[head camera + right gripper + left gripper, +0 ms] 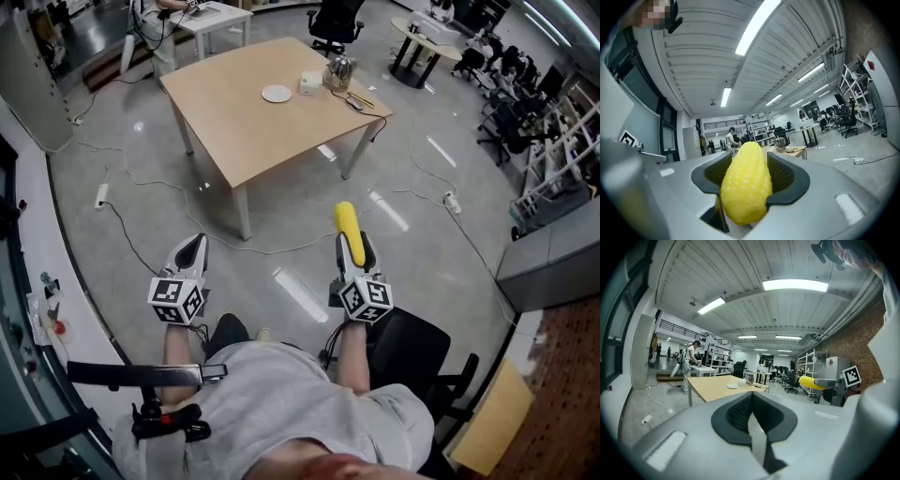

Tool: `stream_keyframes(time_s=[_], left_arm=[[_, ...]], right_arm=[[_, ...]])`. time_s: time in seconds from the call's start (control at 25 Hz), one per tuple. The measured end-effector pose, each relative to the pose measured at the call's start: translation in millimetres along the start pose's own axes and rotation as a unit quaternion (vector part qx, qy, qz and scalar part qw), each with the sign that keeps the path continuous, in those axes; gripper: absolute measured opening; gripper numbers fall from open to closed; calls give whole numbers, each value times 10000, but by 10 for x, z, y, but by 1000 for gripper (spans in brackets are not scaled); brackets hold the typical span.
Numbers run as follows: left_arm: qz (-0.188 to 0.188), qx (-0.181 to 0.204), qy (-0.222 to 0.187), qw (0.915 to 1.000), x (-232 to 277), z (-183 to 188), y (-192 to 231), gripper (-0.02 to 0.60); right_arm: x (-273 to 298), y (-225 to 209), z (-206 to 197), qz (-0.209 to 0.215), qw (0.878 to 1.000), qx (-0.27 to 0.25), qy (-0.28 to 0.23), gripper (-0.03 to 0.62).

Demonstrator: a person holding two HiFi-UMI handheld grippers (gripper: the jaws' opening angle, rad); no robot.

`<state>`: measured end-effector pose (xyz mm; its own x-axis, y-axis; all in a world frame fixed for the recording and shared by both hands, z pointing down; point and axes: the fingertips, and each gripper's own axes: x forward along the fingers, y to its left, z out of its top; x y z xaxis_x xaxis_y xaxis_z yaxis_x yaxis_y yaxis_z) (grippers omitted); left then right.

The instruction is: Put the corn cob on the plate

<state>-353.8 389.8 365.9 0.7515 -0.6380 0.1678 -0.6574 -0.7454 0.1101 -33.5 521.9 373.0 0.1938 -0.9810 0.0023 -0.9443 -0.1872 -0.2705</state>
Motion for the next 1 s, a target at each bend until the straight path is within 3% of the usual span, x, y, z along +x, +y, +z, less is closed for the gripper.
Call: stream_keyframes(time_s=[0.4,1.0], left_arm=[[-217,96,75,9997,504,54,-35,20],[-615,179,-17,9979,2078,572,262,20]], right_arm=[[312,-172,145,-21,9996,159,-246,242],[1588,-624,530,-134,9988,164,-445,239]])
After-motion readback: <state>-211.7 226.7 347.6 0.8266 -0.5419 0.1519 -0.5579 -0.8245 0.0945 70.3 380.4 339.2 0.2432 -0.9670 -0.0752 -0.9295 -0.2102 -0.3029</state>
